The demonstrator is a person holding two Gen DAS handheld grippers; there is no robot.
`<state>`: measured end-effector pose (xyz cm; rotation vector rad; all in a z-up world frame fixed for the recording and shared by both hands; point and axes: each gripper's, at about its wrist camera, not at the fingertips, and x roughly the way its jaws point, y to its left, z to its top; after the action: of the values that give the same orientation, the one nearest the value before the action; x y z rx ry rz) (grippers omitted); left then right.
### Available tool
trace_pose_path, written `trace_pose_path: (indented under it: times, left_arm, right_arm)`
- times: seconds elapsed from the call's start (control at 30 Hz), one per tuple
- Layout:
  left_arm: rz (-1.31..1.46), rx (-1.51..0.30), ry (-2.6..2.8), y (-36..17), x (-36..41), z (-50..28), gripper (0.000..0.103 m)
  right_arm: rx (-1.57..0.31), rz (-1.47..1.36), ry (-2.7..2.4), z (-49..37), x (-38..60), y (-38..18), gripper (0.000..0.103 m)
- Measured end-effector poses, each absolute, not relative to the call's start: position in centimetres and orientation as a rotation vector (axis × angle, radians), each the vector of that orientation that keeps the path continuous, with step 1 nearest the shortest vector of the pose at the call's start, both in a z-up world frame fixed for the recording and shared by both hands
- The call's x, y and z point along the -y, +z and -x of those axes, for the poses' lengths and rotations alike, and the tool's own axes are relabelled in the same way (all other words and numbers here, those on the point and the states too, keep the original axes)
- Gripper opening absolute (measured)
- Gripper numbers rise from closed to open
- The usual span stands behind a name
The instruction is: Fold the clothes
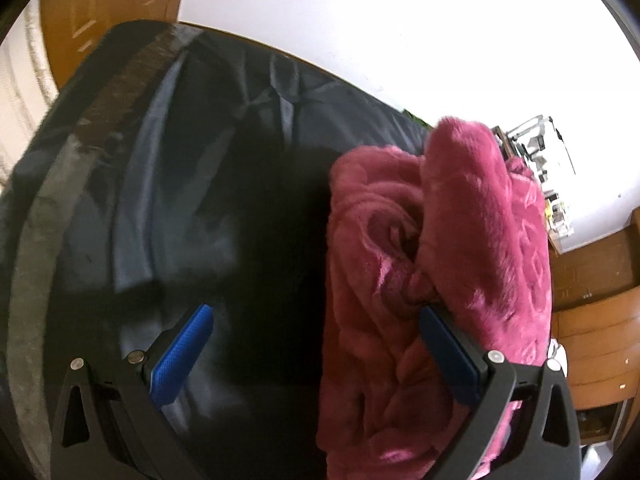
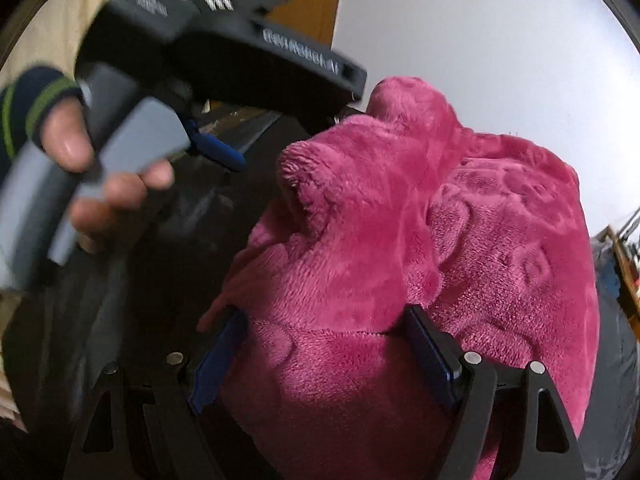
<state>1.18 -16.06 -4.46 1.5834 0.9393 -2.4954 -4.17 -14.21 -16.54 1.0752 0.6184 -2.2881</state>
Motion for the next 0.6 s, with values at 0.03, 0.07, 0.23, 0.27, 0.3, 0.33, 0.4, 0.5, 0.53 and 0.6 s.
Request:
trace_pose_path:
  times: [0.03,0.07,0.23,0.27,0.3,0.33,0.4,0.5,0.53,0.6]
  left_arm:
    - [-1.561,-0.956,-2.496,-3.9,16.4,-1.4,0.103]
    - [-1.537,-0.974,-2.502,-3.3,16.7,-1.7,0.103]
    - [-1.435,-1.011,-2.661,1.7,14.8,-1.8,0.103]
    - [-1.453,-1.001,-2.699,2.0,13.8,-1.4,0.103]
    - [-1.471,-0.99,-2.738,2.4,12.8,-1.0,0.103]
    - [-1.489,-0.978,-2.776,2.7,11.9,-0.5,0.103]
    - [-1.528,-0.947,-2.835,3.1,10.1,0.4,0.103]
    - [-1.606,-0.872,-2.738,0.9,9.3,2.0,0.103]
    - [-1.63,-0.86,-2.69,-0.2,9.5,2.5,0.103]
    - [-1.654,-0.87,-2.633,-1.9,10.0,2.9,0.103]
  right_arm:
    - [-0.628,-1.074,-2.288,4.1,14.4,-16.7,0.085]
    - [-0.634,-1.072,-2.289,4.0,14.5,-16.9,0.086]
    - [-0.624,-1.063,-2.286,4.0,14.5,-17.1,0.086]
    - [-0.622,-1.06,-2.285,3.9,14.5,-17.1,0.086]
    - [-0.62,-1.057,-2.284,3.9,14.5,-17.1,0.086]
    - [-0.615,-1.053,-2.282,3.9,14.5,-17.1,0.086]
    - [-0.599,-1.046,-2.276,3.8,14.3,-17.0,0.086]
    - [-0.584,-1.039,-2.262,3.6,14.0,-16.8,0.086]
    - [-0.573,-1.041,-2.257,3.7,13.8,-16.8,0.086]
    - [-0.557,-1.037,-2.247,3.3,13.3,-16.3,0.086]
